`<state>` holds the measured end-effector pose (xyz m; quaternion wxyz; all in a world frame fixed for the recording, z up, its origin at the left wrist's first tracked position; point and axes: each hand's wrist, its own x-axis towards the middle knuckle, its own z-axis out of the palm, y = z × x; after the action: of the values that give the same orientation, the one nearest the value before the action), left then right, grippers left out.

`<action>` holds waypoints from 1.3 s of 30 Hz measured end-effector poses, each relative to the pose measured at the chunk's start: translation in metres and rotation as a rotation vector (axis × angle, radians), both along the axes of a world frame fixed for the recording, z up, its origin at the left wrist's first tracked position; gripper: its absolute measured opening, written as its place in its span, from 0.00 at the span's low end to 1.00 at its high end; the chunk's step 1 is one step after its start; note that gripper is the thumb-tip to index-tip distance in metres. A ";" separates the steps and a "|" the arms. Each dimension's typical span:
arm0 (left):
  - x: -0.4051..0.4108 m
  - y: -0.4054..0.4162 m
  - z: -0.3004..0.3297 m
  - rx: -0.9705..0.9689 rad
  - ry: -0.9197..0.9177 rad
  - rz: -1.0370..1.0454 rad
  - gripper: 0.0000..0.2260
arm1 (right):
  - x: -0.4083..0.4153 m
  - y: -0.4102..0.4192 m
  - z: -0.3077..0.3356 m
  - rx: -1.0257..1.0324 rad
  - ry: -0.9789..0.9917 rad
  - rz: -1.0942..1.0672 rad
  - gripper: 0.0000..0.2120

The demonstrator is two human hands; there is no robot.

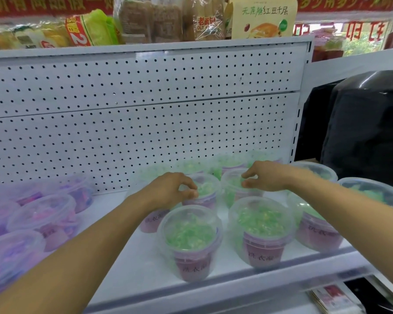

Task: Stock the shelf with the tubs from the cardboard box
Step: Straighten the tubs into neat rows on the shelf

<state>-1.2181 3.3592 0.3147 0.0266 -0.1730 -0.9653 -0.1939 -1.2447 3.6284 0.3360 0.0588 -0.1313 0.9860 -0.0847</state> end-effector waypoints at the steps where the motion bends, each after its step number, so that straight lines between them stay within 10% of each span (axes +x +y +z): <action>1: 0.000 0.000 -0.001 0.000 0.004 0.002 0.13 | -0.001 0.000 -0.002 -0.006 0.007 0.000 0.22; 15: 0.074 -0.003 -0.003 0.233 0.106 0.029 0.15 | 0.059 0.012 -0.005 -0.347 0.095 0.167 0.19; 22: 0.128 0.004 -0.026 0.035 0.076 0.074 0.33 | 0.113 0.007 -0.001 -0.068 -0.037 0.161 0.34; 39: 0.141 -0.075 -0.028 0.162 0.087 0.123 0.30 | 0.130 -0.075 -0.032 -0.215 0.134 0.209 0.31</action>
<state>-1.0770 3.2845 0.2867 0.0943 -0.1189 -0.9532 -0.2614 -1.1151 3.5536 0.3041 -0.0130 -0.2442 0.9538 -0.1744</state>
